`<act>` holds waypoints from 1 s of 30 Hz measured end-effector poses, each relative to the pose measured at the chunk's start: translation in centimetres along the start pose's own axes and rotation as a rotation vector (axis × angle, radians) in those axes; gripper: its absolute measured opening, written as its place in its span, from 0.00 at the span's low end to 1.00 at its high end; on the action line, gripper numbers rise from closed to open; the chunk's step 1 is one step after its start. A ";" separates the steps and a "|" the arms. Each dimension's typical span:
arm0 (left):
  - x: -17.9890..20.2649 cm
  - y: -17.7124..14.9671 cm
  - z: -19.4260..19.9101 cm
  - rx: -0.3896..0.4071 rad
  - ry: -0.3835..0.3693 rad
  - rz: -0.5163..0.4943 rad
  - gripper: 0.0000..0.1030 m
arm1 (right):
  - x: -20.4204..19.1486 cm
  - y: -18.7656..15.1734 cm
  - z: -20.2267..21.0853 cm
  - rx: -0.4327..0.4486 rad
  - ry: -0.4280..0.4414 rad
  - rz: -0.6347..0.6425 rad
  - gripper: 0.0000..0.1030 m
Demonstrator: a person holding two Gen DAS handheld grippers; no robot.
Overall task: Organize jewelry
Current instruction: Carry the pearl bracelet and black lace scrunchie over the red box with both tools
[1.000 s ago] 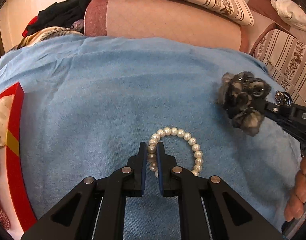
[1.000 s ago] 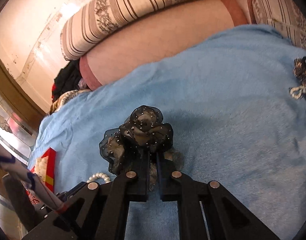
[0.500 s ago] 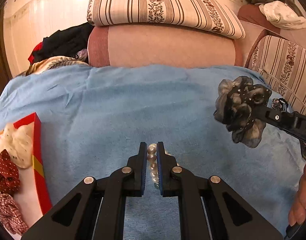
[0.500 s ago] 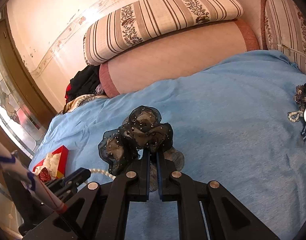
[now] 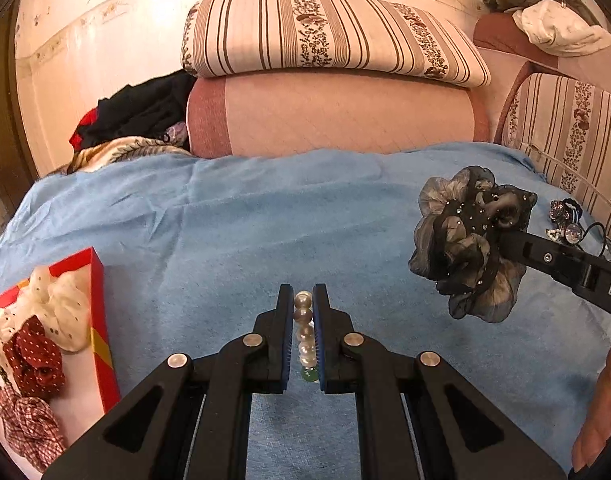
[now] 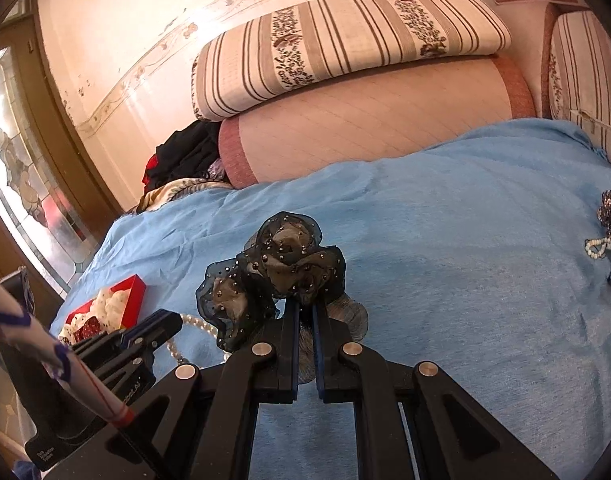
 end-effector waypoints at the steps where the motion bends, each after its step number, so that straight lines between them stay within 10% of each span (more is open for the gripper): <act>1: 0.0 0.0 0.1 0.002 0.000 0.002 0.09 | -0.1 0.0 0.0 0.002 0.002 0.006 0.06; 30: -1.1 1.0 2.9 0.058 0.064 -0.022 0.09 | -2.7 -0.8 0.8 0.025 0.045 0.070 0.06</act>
Point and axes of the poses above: each gripper's, at about its wrist camera, not at the fingertips, and z roughly against the way its jaws point, x to its right, y to its top, the point moved 4 cm from there along -z, roughly the way its jaws point, and after that the axes turned 8 degrees about x, right-handed, at the moved point
